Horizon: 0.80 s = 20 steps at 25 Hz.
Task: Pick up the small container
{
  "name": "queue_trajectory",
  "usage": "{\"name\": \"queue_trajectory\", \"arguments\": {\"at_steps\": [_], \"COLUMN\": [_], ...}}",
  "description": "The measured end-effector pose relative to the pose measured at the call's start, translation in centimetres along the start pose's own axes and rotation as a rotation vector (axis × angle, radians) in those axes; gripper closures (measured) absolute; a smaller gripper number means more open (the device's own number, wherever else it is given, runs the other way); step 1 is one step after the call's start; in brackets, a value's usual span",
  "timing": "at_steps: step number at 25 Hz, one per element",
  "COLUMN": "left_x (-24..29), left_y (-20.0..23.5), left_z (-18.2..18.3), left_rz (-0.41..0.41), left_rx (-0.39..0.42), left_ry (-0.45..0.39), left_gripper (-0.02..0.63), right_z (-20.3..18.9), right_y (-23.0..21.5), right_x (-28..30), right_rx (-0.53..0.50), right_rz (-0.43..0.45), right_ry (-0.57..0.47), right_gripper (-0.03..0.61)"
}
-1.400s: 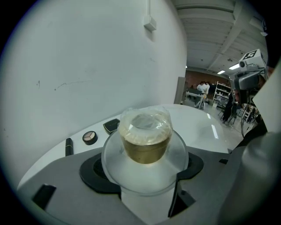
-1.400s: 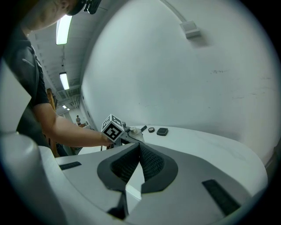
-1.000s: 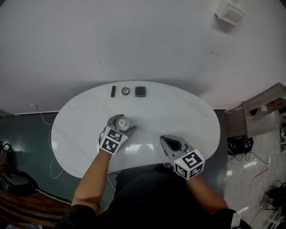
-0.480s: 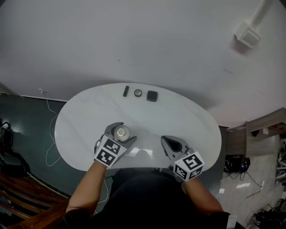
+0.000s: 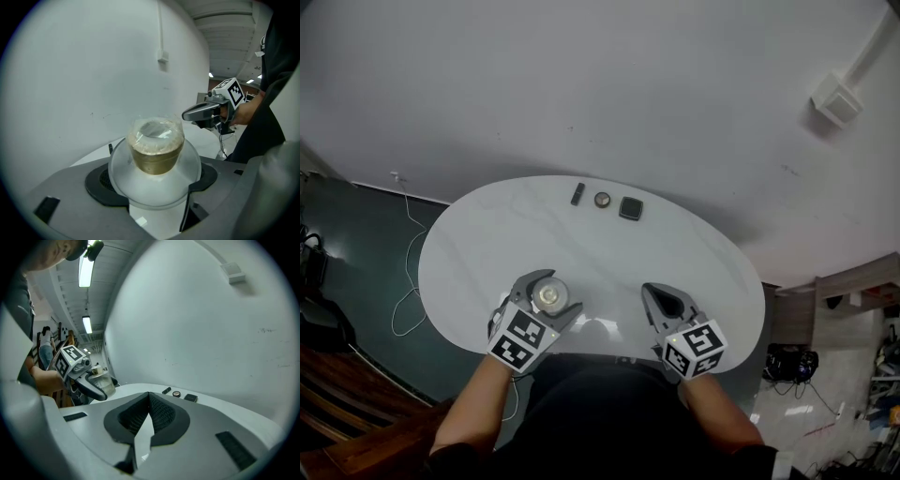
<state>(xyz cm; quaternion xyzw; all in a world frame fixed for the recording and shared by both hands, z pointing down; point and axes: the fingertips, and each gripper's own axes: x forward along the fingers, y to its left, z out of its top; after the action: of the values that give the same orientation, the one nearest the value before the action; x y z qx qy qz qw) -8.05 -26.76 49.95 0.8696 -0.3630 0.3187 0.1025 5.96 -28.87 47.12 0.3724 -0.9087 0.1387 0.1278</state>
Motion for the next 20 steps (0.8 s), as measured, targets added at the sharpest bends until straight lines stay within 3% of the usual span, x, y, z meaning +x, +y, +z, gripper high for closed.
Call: {"name": "queue_trajectory", "arguments": {"at_steps": [20], "left_x": [-1.3], "left_y": [-1.8], "left_z": [1.8], "left_rz": [-0.051], "left_rx": [0.080], "left_ry": [-0.011], "left_gripper": [0.265], "right_z": [0.5], "right_y": [1.2], "right_x": [1.1], "right_rx": [0.002], "right_rz": [0.027], "right_ry": [-0.013], "right_gripper": [0.583]}}
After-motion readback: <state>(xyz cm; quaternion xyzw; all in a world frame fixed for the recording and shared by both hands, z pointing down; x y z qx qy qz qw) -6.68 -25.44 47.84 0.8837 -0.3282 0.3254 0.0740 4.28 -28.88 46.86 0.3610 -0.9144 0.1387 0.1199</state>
